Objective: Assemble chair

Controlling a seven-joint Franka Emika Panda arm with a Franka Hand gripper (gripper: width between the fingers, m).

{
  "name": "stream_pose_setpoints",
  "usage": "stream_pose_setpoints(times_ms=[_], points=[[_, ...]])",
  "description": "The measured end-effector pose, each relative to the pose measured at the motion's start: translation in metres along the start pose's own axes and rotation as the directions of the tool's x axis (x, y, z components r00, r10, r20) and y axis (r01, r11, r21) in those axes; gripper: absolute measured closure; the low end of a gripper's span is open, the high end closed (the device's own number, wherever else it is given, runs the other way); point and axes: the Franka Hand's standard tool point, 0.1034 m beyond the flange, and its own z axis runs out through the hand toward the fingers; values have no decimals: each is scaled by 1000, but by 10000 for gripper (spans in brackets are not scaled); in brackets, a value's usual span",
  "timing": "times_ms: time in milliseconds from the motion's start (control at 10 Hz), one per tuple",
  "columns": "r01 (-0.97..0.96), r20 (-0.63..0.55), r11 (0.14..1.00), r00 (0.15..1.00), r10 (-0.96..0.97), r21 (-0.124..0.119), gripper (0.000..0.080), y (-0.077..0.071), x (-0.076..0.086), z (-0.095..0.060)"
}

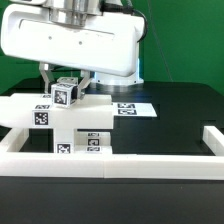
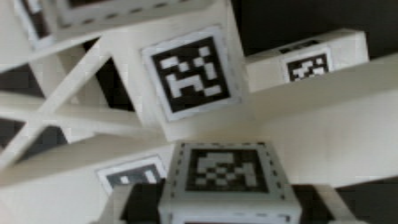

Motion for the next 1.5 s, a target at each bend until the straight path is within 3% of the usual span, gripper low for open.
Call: stream_pose_setpoints(times_ms=[200, 600, 1000, 1100, 1500], points=[[-260, 1, 966, 966, 260, 1, 514, -2, -1, 0], [-606, 18, 796, 796, 605, 16, 512, -2, -1, 1], [-833, 25, 553, 553, 833, 8, 512, -4, -1, 1], [-889, 28, 457, 457, 889, 6, 512, -4, -1, 1], [-979, 46, 204, 204, 978, 3, 512, -6, -1, 1]])
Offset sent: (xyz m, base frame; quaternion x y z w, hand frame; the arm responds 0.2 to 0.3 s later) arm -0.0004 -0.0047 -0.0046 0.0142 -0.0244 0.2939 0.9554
